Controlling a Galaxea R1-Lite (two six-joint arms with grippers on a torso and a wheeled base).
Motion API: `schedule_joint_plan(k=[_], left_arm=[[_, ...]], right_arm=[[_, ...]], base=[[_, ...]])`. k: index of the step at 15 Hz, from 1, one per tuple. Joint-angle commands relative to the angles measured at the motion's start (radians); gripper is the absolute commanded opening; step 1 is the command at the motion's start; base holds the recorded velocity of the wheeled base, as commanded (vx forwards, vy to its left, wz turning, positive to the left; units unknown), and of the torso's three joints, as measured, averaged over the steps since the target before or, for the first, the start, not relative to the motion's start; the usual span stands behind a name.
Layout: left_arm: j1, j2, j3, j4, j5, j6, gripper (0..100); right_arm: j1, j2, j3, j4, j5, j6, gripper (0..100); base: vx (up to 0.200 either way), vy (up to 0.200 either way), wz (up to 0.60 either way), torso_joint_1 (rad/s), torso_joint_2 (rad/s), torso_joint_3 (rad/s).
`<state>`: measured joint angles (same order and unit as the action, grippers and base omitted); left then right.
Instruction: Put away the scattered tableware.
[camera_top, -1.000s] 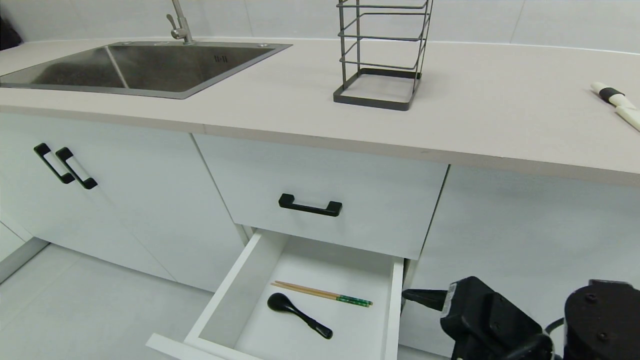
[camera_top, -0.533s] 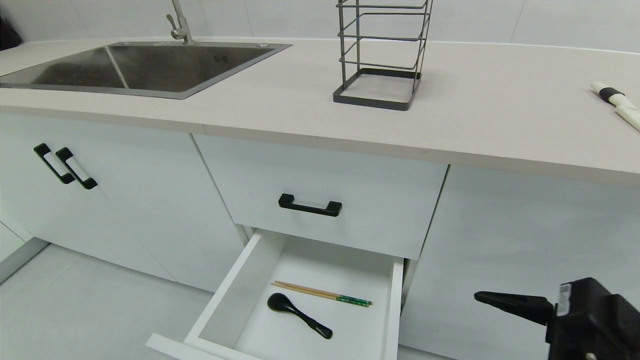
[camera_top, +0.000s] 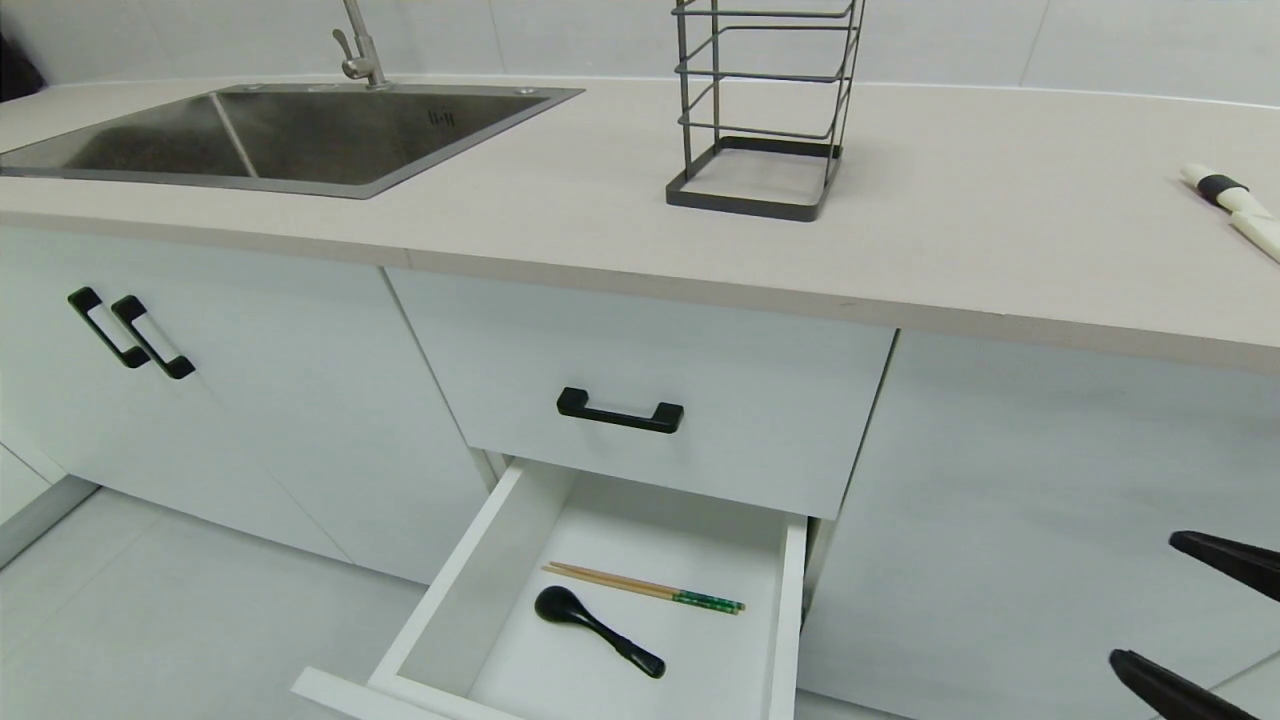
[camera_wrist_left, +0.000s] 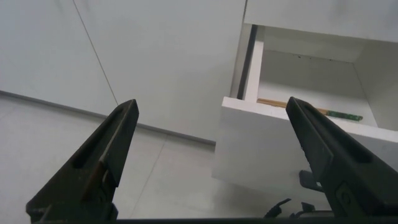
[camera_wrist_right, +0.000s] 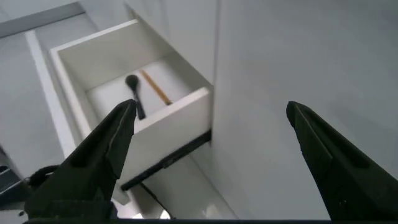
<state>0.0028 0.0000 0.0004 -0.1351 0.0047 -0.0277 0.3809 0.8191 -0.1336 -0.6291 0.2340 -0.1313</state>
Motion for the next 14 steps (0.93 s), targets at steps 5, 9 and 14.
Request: schedule_joint_plan(k=[5,9,14], left_arm=[[0.000,0.186,-0.395,-0.083,-0.206,0.003,100],[0.000,0.523,-0.740,0.164,-0.428,0.002,100],[-0.001,0.626,-0.649,0.164,-0.565,0.003,100]], right_arm=[[-0.389,-0.456,0.048,0.151,0.105,-0.021,100],[-0.425,-0.710,0.126,0.335,0.142,-0.021,100],[-0.431,-0.736,0.134,0.483,-0.137,0.121,100]], base=[[0.000,0.000,0.00,0.000,0.00,0.000],[0.000,0.000,0.00,0.000,0.00,0.000],[0.000,0.000,0.00,0.000,0.00,0.000]])
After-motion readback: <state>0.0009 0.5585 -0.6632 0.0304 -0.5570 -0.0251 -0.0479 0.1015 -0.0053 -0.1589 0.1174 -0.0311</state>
